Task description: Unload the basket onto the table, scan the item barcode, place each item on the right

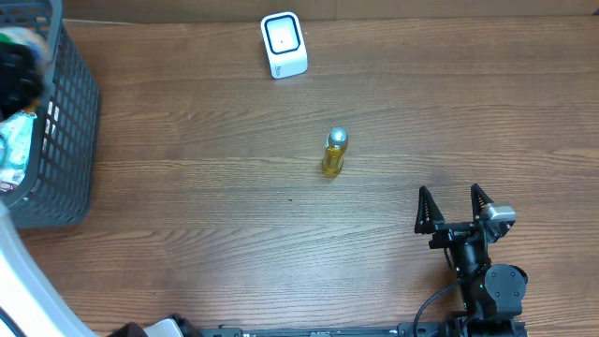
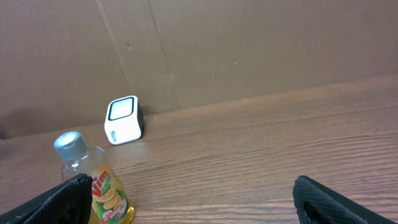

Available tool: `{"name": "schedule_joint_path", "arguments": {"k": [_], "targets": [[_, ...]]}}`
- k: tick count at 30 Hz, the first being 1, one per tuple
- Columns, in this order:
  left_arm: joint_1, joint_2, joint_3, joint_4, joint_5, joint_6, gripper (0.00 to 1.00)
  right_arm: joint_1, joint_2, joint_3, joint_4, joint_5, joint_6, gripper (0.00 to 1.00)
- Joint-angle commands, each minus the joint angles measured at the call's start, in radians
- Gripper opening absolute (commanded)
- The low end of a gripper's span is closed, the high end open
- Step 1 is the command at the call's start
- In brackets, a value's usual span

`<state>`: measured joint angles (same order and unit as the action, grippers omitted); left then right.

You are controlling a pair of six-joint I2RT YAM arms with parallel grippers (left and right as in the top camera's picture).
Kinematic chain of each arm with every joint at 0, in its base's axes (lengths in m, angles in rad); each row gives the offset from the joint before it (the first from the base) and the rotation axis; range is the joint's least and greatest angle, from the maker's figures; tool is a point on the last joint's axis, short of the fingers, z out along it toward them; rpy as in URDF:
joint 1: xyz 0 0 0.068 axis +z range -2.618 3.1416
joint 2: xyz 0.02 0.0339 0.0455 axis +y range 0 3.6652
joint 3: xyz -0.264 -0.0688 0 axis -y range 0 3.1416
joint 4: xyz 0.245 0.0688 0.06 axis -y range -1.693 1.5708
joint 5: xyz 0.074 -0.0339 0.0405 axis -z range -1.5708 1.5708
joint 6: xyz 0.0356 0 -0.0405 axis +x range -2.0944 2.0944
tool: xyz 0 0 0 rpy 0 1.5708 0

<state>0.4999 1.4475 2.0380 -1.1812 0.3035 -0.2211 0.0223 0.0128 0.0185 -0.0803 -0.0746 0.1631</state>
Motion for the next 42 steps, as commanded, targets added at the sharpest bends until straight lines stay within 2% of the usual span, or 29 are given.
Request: {"name": "schedule_joint_path", "arguments": {"k": [1,6,14,19,22,25,31,36,42], "targets": [[-0.104,-0.025,0.015,-0.066,-0.046,0.016,0.48,0.006,-0.010,-0.011,0.003,-0.003,-0.004,1.00],[-0.256,-0.019,-0.026,-0.166,-0.163,0.016,0.47,0.006,-0.010,-0.011,0.003,-0.003,-0.004,1.00],[-0.490,-0.019,-0.246,-0.141,-0.272,-0.054,0.47,0.006,-0.010,-0.011,0.003,-0.003,-0.004,1.00],[-0.618,-0.019,-0.409,-0.045,-0.322,-0.117,0.47,0.006,-0.010,-0.011,0.003,-0.003,-0.004,1.00],[-0.690,-0.018,-0.496,0.005,-0.355,-0.235,0.42,0.006,-0.010,-0.011,0.003,-0.003,-0.004,1.00],[-0.762,-0.014,-0.583,0.055,-0.384,-0.317,0.43,0.006,-0.010,-0.011,0.003,-0.003,-0.004,1.00],[-0.908,-0.013,-0.766,0.190,-0.408,-0.398,0.44,0.006,-0.010,-0.011,0.003,-0.003,-0.004,1.00],[-1.014,-0.008,-0.897,0.294,-0.497,-0.549,0.46,0.006,-0.010,-0.011,0.003,-0.003,-0.004,1.00],[-1.085,0.002,-0.998,0.415,-0.497,-0.574,0.49,0.006,-0.010,-0.011,0.003,-0.003,-0.004,1.00]]}}
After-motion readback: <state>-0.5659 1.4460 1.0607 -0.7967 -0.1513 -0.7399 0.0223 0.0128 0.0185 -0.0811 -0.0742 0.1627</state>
